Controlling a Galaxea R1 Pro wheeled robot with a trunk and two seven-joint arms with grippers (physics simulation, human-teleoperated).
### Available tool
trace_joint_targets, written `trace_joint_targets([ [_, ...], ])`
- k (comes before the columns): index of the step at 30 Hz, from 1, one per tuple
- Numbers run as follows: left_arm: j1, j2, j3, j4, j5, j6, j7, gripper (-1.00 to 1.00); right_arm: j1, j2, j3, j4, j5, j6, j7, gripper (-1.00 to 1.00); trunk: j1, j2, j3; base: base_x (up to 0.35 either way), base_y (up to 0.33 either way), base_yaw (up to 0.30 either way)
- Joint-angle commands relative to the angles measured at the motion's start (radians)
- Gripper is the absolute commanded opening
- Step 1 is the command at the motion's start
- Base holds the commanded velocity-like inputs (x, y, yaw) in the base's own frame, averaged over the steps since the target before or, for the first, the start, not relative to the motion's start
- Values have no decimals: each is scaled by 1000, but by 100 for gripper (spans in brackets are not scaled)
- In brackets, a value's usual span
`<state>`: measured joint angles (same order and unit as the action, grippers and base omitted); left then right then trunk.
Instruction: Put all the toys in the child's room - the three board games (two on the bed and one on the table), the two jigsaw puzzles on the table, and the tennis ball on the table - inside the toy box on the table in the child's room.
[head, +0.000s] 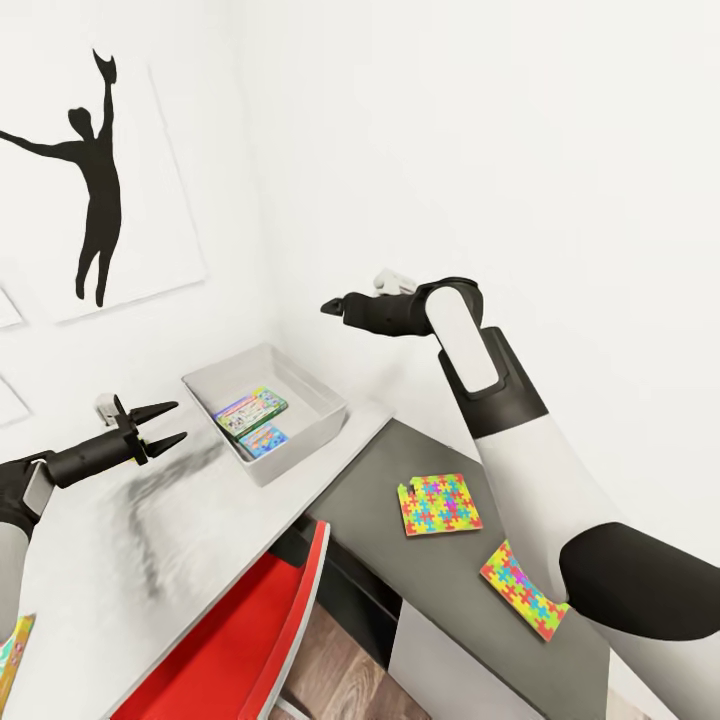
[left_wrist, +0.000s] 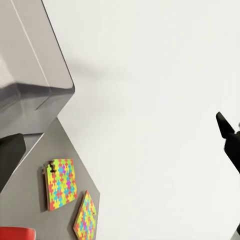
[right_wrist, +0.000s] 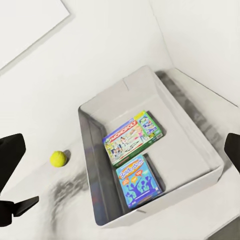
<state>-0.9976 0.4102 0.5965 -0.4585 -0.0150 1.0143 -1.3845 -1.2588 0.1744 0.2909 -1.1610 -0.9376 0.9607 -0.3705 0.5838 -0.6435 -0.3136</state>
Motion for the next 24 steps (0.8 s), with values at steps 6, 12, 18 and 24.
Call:
trace_joint_targets([
  [6, -1, -1, 2, 1, -2, 10, -4, 100, 7, 0, 1, 1, -9, 1, -10, 100, 0, -1, -1, -17, 9, 0],
  [12, -1, -1, 2, 1, -2, 10, -4, 100, 8, 0, 1, 1, -7, 1, -10, 100, 0, -1, -1, -142, 86, 8],
  [18, -1, -3, 1, 1, -2, 10, -3, 100, 9, 0, 1, 0, -8, -2, -11, 100, 0, -1, 5, -30, 19, 68],
  [24, -1, -5, -1, 0, -2, 10, -1, 100, 9, 0, 1, 0, -9, -3, -10, 100, 0, -1, 14, -4, 2, 15],
])
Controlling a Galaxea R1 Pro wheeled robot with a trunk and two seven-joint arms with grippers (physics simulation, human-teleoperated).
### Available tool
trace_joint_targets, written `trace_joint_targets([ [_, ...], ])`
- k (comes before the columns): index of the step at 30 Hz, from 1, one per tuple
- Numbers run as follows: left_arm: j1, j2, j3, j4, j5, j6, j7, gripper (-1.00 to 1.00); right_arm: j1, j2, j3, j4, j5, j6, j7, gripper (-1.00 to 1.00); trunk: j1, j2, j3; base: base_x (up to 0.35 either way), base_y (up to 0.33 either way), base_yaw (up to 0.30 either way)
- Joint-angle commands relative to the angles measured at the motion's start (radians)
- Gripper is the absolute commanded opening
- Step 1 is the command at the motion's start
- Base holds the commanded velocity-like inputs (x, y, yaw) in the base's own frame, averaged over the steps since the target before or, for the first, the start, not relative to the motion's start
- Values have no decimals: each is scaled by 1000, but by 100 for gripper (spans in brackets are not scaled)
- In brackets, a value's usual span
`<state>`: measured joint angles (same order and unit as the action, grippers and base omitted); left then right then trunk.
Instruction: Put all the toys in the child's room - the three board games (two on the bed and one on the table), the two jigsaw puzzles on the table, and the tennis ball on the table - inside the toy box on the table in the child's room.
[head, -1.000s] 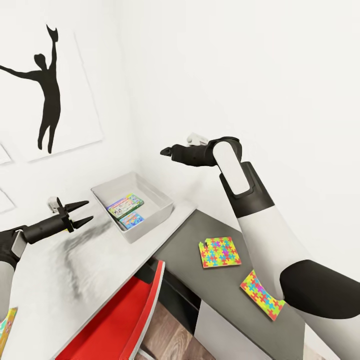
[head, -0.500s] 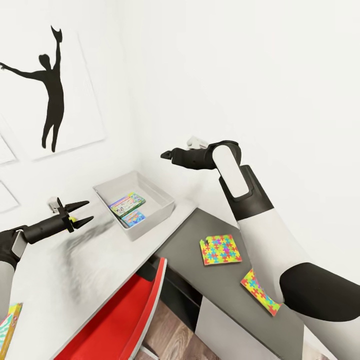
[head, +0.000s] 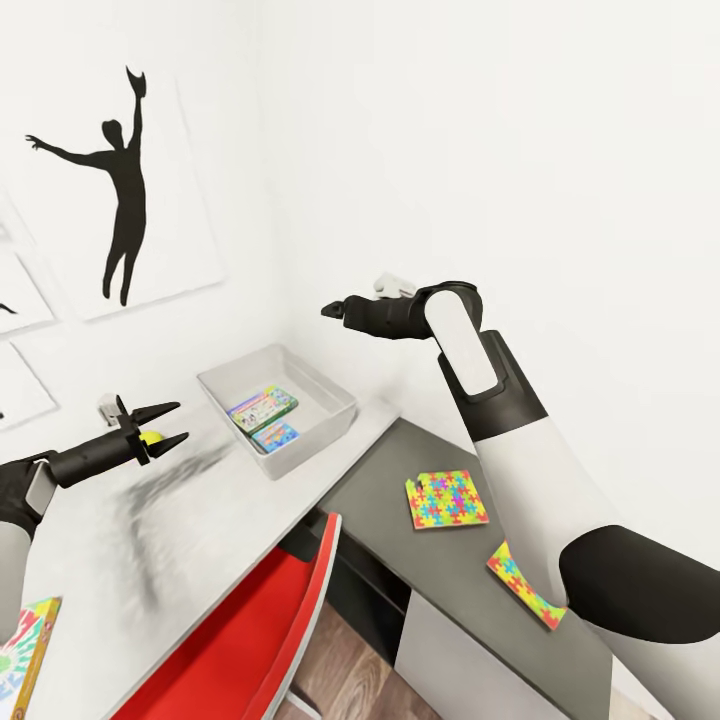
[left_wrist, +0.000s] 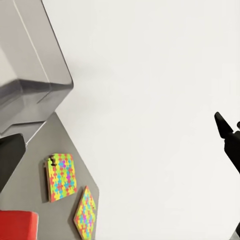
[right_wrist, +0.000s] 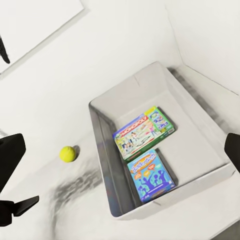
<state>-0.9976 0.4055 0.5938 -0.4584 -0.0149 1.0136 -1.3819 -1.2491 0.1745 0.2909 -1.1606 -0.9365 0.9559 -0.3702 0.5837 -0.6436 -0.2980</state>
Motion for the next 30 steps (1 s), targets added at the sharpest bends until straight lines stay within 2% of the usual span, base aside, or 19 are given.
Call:
trace_joint_targets([
  [1, -1, 0, 2, 0, -2, 10, -4, 100, -1, 0, 1, -1, -10, 1, -10, 100, 0, -1, 0, -1, 1, 4],
  [11, -1, -2, -1, 1, -2, 8, -2, 100, 0, 0, -1, -1, -8, 2, -12, 100, 0, -1, 16, 0, 0, 1],
  [19, -1, 2, -41, 1, -2, 8, -2, 100, 0, 0, 0, -3, -4, 3, -14, 100, 0, -1, 30, 0, 0, 0],
  [30, 0, 3, -49, 1, -2, 7, 0, 100, 0, 0, 2, -4, -5, 3, -14, 100, 0, -1, 48, 0, 0, 2],
])
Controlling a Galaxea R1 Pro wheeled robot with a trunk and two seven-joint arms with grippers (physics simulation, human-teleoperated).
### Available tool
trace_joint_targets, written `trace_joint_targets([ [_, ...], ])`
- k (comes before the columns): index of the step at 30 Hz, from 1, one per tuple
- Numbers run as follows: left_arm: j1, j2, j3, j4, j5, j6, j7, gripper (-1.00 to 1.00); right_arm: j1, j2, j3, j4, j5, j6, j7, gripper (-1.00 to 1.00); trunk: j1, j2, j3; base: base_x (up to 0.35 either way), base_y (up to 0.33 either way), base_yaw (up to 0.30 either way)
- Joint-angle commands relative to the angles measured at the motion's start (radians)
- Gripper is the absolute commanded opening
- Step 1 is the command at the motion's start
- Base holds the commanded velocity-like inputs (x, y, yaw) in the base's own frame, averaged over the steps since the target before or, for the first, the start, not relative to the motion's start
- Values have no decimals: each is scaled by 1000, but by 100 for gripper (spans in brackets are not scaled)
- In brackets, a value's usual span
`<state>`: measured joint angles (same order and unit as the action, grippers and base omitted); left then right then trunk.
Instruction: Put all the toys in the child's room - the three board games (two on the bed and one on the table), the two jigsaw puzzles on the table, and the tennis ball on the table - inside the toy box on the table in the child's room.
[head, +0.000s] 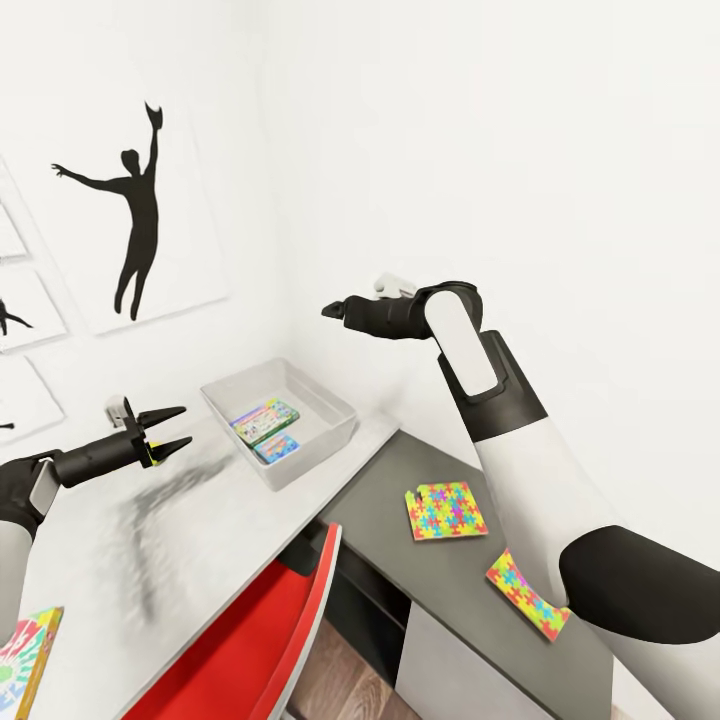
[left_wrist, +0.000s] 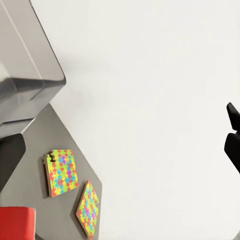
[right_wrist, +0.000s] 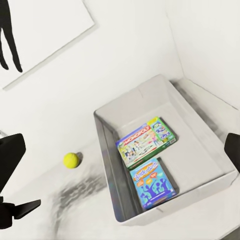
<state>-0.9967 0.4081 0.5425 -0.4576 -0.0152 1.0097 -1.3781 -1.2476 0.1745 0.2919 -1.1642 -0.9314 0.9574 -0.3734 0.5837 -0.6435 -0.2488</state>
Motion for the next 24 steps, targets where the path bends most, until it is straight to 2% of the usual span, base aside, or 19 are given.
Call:
trace_joint_targets([
  [1, -1, 0, 1, 0, -2, 10, -4, 100, -1, 0, 1, 0, -10, 1, -11, 100, 0, -1, 0, 0, 0, 31],
  [12, 9, -1, -2, 2, -3, 8, -1, 100, -1, 0, 3, 1, -11, 0, -10, 100, 0, -1, 18, 0, 0, 62],
  [19, 17, 0, -3, 2, -2, -43, -5, 100, -1, 0, 4, 1, -10, 0, -10, 100, 0, -1, 30, 0, 0, 80],
  [24, 18, 0, -3, 2, -2, -52, -6, 100, 5, 0, 4, 1, -10, 0, -10, 100, 0, -1, 38, 0, 0, 88],
])
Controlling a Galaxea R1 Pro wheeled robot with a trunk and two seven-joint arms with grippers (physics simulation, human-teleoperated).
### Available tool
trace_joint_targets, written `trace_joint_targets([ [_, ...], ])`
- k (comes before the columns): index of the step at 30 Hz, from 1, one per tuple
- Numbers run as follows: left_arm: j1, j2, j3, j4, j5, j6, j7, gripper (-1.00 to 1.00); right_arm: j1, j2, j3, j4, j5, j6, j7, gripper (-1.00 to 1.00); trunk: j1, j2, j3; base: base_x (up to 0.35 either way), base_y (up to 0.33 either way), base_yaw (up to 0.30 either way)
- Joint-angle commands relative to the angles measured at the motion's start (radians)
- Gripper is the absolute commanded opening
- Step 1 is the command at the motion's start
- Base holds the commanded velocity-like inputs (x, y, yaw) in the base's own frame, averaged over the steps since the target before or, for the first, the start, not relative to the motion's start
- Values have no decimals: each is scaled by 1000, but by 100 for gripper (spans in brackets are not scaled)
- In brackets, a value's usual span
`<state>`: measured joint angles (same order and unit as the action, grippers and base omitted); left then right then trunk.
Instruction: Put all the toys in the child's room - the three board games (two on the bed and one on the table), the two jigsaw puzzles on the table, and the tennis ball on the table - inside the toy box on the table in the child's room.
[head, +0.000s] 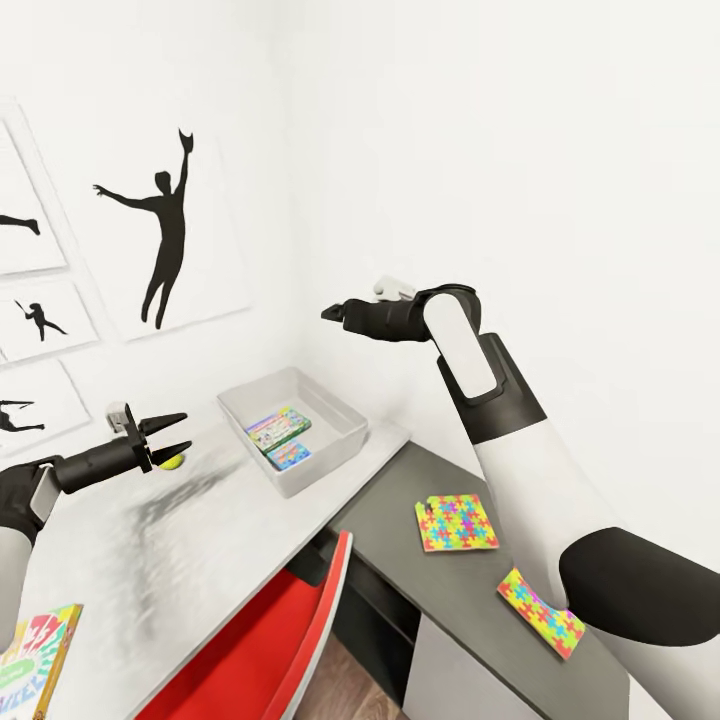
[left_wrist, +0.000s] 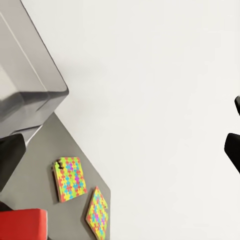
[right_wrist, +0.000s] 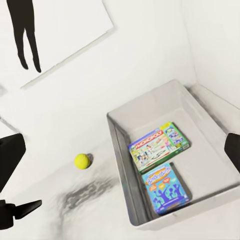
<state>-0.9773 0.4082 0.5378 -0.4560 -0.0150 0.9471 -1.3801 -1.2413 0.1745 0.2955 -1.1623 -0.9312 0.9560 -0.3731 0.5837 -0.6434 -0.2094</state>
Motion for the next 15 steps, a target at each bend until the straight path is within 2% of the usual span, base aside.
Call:
trace_joint_targets([
  [1, -1, 0, 2, 0, -2, 9, -4, 100, 5, 0, 1, -1, -10, 2, -10, 100, 0, -1, 0, 0, 0, 95],
  [15, 1, 0, 2, 0, -2, 6, -3, 100, 26, 0, -1, -2, -8, 3, -10, 100, 0, -1, 23, 0, 0, 103],
])
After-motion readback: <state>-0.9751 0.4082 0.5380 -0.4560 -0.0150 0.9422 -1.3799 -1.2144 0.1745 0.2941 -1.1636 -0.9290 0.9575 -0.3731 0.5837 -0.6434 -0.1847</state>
